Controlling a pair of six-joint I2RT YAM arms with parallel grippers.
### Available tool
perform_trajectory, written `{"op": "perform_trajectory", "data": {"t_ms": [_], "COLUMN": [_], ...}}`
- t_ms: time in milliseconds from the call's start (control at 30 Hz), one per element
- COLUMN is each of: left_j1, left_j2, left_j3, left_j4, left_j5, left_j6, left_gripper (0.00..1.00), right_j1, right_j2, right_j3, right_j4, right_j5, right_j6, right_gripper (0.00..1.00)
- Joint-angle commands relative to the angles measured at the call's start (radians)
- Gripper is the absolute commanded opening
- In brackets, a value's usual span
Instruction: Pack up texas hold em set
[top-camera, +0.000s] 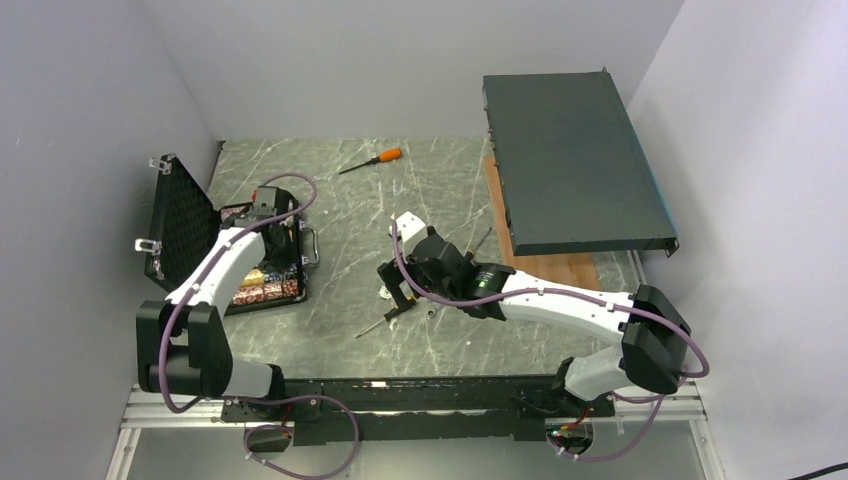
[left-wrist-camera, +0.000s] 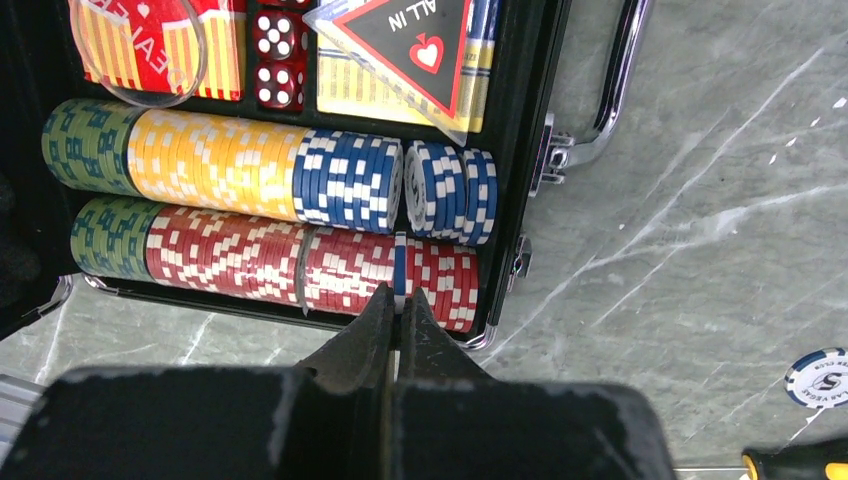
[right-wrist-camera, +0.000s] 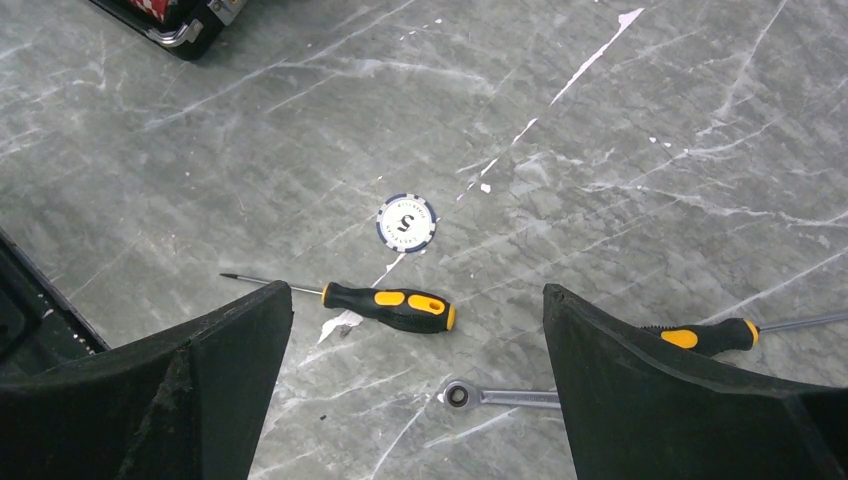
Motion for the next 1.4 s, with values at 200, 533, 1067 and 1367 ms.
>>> {"op": "perform_trajectory", "data": {"t_ms": [200,533,1067,1367], "left_j1": [0.054,0.067,0.059,0.053], "left_j2": [0.109,0.119,-0.309,-0.379], "left_j3": [0.088,0.108,-0.070,-0.090], "left_j4": [0.013,-0.021,0.205,0.244], "left_j5": [0.053,0.025,0.405,0.484], "left_j6": [0.010,-0.009,0.068,0.069], "left_gripper": [0.00,0.40,0.65,0.66], "right_j1": [-0.005,-0.004,-0.033,-0.059], "right_j2": [-0.038,0.028,0.527,0.673], "right_j3": [0.004,0.049,0.440,0.593], "right_j4": [0.040,-0.010,-0.407,-0.487], "right_j5": [-0.008,-0.048,-0.127,-0.131], "right_j6": [0.015,0.051,0.159,0.187], "right_gripper": [0.97,0.97,0.96,0.81]}}
